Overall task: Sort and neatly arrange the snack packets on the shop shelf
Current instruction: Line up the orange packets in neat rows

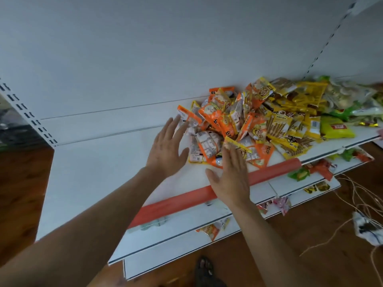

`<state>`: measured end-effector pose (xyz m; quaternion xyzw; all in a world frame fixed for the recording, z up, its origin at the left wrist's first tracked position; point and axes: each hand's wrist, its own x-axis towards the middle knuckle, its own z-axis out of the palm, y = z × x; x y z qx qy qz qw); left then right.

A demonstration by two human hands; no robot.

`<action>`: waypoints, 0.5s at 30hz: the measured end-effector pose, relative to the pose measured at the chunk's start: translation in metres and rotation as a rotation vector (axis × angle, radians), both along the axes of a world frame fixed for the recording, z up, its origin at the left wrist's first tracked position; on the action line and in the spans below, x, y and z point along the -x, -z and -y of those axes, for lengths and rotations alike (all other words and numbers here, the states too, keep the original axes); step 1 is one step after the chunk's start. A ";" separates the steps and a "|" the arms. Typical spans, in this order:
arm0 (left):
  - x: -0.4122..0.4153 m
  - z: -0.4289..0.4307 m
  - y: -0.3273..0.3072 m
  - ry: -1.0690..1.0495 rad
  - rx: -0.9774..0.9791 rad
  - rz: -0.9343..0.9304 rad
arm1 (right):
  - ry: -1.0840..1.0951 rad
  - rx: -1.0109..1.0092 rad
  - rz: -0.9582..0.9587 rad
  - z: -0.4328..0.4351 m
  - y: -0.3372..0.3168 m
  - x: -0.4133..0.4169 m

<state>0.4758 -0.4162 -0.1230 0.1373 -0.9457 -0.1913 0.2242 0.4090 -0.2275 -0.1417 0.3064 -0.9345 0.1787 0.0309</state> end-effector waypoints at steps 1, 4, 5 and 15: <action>0.011 0.004 -0.004 0.003 0.049 0.042 | -0.002 -0.019 -0.001 -0.001 0.004 -0.001; 0.044 0.013 -0.013 -0.054 0.140 0.160 | 0.000 0.004 0.006 -0.003 0.006 0.001; 0.051 0.015 -0.014 -0.067 0.182 0.207 | 0.003 0.017 0.007 -0.003 0.005 0.002; -0.009 0.026 -0.004 -0.178 -0.159 -0.019 | -0.044 0.153 -0.025 -0.024 -0.017 0.017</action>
